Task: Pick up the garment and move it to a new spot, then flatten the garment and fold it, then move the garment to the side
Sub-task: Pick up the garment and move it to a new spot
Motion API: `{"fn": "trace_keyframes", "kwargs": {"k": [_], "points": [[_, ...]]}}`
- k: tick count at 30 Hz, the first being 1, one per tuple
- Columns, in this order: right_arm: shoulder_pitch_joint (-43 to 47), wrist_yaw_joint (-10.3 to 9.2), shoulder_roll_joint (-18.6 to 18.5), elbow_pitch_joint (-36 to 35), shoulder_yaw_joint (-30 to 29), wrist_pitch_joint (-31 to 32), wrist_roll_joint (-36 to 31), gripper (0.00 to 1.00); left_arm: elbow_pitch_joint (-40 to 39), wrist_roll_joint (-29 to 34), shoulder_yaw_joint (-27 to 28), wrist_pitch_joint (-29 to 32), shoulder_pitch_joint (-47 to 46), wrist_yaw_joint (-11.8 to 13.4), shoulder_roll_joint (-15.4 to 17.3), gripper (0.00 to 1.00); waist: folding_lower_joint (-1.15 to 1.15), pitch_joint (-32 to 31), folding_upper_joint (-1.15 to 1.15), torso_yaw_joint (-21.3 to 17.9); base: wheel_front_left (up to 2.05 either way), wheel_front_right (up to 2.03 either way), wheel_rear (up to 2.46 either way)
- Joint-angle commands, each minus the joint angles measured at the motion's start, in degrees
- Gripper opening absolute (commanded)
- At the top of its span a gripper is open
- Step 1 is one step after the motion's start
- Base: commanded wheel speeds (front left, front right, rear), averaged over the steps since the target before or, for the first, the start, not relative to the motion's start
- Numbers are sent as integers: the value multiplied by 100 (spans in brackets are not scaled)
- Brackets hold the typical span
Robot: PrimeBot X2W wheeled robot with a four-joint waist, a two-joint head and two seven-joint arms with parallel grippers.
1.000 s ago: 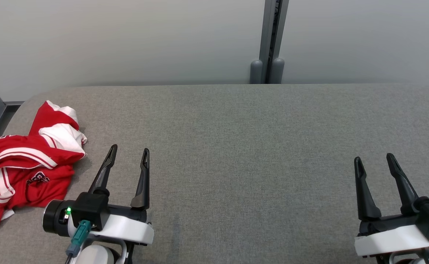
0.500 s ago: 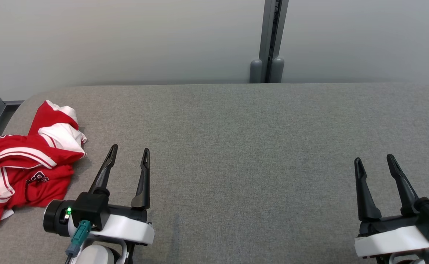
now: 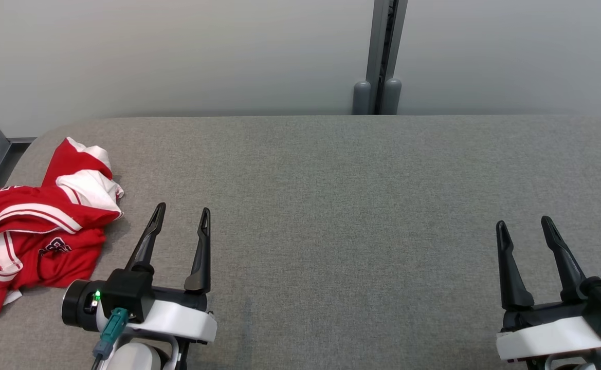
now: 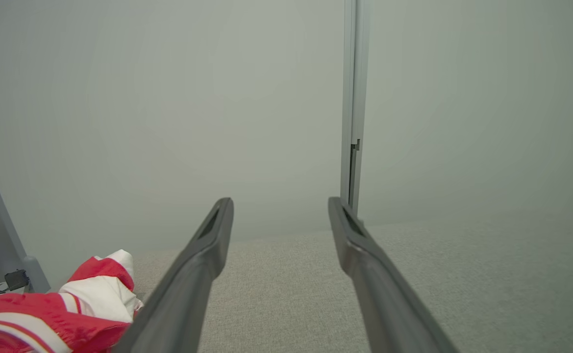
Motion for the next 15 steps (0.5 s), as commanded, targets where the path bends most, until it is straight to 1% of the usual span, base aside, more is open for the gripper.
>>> {"fn": "trace_keyframes", "kwargs": {"k": [1,8,15], "points": [[-13,12,-13,-24,-14,-45,-15,100,17,-34,1,-10,-110,27,17,100,0,18,0,30,0,0,0],[-17,12,-10,-19,47,-35,33,100,71,-45,32,-10,-148,42,18,100,0,56,0,204,0,0,0],[-2,12,0,46,95,-51,96,100,146,-86,71,-7,-192,40,18,100,0,59,0,591,0,0,0]]}}
